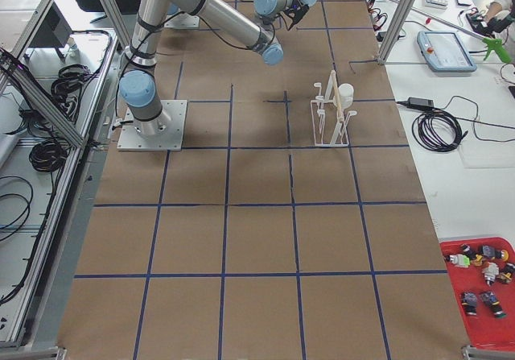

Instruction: Transfer IKEA cup to right arm and place on rack

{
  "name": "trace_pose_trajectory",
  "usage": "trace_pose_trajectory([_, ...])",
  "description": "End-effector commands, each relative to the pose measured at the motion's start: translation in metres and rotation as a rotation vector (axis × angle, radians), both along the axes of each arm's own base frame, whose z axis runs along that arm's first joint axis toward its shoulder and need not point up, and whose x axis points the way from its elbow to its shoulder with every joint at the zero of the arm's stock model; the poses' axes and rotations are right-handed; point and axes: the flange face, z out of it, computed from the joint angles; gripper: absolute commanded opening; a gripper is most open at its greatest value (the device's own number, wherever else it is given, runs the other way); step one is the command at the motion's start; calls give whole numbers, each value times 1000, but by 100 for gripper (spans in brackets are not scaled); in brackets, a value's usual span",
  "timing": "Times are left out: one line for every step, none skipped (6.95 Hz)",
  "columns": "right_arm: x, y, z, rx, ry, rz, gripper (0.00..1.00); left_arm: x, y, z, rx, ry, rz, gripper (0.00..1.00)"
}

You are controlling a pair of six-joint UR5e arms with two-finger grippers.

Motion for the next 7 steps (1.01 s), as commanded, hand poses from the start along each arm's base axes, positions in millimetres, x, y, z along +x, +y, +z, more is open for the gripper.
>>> trace_pose_trajectory([1,0,0,1,-1,3,49,1,1,5,21,22,28,100])
trace_pose_trajectory([1,0,0,2,-2,3,47,4,5,16,7,27,37,100])
trace_pose_trajectory([0,0,0,2,-2,1,47,8,7,17,3,23,49,100])
trace_pose_trajectory([0,0,0,2,-2,1,47,9,9,20,-1,19,55,100])
trace_pose_trajectory([0,1,1,1,-2,3,47,14,18,19,6,19,70,100])
trace_pose_trajectory([0,0,0,2,-2,1,47,41,35,17,13,21,129,100])
trace_pose_trajectory([-1,-1,0,4,0,0,47,70,57,21,15,20,207,100])
